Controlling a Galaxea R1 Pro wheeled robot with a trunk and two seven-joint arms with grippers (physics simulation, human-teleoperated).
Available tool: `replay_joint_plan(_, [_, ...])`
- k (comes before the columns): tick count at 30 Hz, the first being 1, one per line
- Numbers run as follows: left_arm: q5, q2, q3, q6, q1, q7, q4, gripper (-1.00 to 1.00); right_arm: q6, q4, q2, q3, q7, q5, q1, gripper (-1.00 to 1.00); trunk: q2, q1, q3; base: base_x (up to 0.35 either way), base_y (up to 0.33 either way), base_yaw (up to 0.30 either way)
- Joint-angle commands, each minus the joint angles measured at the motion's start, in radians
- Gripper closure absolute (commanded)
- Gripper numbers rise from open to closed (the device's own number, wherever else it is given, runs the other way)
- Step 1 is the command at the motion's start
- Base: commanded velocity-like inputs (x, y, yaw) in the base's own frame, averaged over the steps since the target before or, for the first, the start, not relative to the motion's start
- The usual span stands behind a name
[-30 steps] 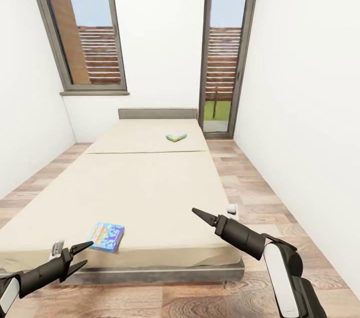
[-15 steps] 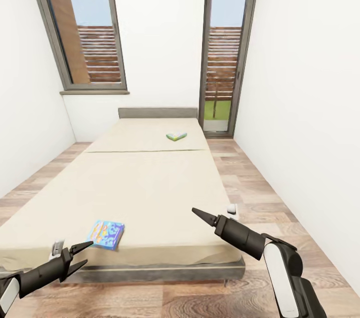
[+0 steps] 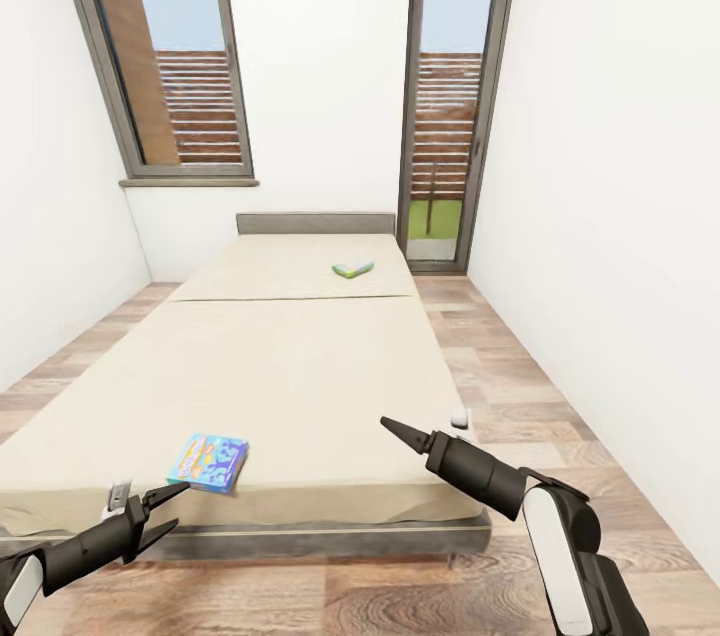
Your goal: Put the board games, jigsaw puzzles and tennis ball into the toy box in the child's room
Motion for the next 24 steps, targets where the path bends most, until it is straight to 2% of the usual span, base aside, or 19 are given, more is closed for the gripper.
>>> replay_joint_plan(1, [0.001, 0.0, 0.002, 0.006, -0.001, -0.002, 0.0, -1.0, 0.004, 0.0, 0.001, -0.001, 0.006, 0.0, 0.0, -1.0, 0.0, 0.0, -0.001, 0.0, -0.019, 0.0])
replay_joint_plan(9, [0.001, 0.001, 0.002, 0.008, -0.001, -0.002, 0.0, -1.0, 0.002, 0.0, -0.007, 0.017, 0.01, -0.004, 0.001, -1.0, 0.0, 0.0, -0.001, 0.0, -0.075, 0.0])
replay_joint_plan(24, [0.001, 0.002, 0.002, 0.008, -0.001, -0.002, 0.0, -1.0, 0.002, 0.001, -0.008, 0.019, 0.011, -0.005, 0.001, -1.0, 0.0, 0.0, -0.001, 0.0, -0.09, 0.0])
